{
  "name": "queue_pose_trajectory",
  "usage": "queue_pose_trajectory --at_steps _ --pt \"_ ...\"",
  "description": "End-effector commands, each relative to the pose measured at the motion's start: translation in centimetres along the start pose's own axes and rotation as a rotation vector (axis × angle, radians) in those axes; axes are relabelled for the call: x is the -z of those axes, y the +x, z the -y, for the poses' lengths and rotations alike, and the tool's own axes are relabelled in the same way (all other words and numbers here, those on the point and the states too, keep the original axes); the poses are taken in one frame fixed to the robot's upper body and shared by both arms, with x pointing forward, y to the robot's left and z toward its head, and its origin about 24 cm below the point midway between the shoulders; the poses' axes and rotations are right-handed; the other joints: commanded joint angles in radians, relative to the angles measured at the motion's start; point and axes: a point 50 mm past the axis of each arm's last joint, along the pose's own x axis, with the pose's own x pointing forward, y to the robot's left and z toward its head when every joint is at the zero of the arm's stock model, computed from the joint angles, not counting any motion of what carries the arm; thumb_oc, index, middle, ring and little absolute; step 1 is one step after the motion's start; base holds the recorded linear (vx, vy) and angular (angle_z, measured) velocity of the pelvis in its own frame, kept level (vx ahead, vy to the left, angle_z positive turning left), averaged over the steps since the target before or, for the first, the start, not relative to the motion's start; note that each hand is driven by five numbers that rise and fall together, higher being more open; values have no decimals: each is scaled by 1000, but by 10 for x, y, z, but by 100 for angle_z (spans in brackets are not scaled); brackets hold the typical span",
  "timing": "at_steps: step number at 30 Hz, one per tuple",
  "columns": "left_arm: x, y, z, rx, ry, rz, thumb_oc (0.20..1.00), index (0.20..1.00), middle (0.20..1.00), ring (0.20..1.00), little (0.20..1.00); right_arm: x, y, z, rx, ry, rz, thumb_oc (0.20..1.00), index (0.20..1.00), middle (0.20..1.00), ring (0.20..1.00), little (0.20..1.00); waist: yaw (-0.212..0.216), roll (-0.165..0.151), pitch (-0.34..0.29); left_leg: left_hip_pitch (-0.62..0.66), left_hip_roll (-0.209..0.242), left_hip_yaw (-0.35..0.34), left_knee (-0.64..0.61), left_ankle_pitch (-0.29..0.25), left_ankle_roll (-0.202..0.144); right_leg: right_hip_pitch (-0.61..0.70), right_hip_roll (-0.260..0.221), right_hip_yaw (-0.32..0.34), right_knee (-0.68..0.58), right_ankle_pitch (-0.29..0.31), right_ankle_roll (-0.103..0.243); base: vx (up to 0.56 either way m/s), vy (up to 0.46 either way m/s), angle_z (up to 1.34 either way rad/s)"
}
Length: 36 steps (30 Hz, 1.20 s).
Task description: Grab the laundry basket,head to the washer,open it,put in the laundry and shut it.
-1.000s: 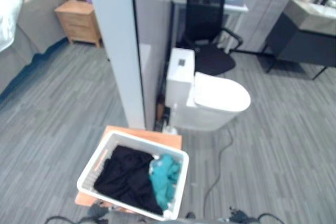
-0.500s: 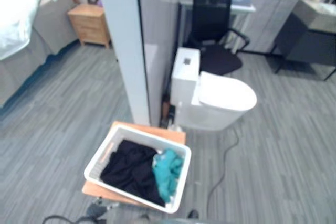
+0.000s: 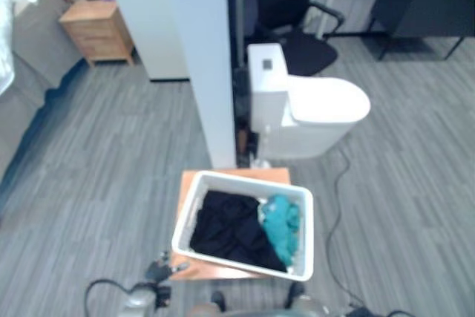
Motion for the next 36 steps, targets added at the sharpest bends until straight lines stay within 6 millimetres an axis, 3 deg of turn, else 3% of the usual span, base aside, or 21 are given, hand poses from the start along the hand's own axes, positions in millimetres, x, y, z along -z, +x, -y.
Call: queue_pose_trajectory --at_steps 1,5,11,16,20,26,36 --pt "-4 -1 -11 -23 -16 33 1000 1000 1000 1000 1000 -16 2 -7 -18 -38 52 1000 1000 1000 1000 1000 45 -22 -19 -40 -16 -55 -23 25 11 71 -26 27 -74 3 48 -4 -37 -10" --pt "-5 -4 -15 -35 -40 55 1000 1000 1000 1000 1000 -25 1 -4 1 -20 96 1000 1000 1000 1000 1000 54 -33 -37 -29 -9 -34 -53 35 2 107 -30 11 -141 23 61 23 -59 -11" --pt "0 -20 -31 -89 -168 120 1000 1000 1000 1000 1000 -54 -13 24 93 204 322 1000 1000 1000 1000 1000 28 -51 -50 -5 13 -18 -92 52 -17 132 -16 22 -193 38 68 5 -55 -5" --pt "1 -33 -50 -144 -241 161 1000 1000 1000 1000 1000 -56 -27 40 110 277 402 1000 1000 1000 1000 1000 21 -51 -60 -4 27 -16 -92 51 -22 137 -8 32 -213 39 68 2 -36 -8" --pt "-6 -35 -55 -177 -228 189 1000 1000 1000 1000 1000 -61 -29 41 100 285 425 1000 1000 1000 1000 1000 23 -48 -66 3 34 -13 -92 48 -26 140 -4 40 -216 35 66 1 -8 -3" --pt "-3 -36 -65 -226 -67 131 1000 1000 1000 1000 1000 -75 -37 48 94 208 479 1000 1000 1000 1000 1000 19 -43 -67 5 39 -7 -92 44 -29 137 -1 50 -216 32 65 0 0 0" --pt "-21 -29 -61 -229 -42 160 1000 1000 1000 1000 1000 -92 -46 63 137 146 540 1000 1000 1000 1000 1000 1 -23 -64 -1 39 -3 -92 41 -26 126 -2 68 -216 33 66 13 12 -5"
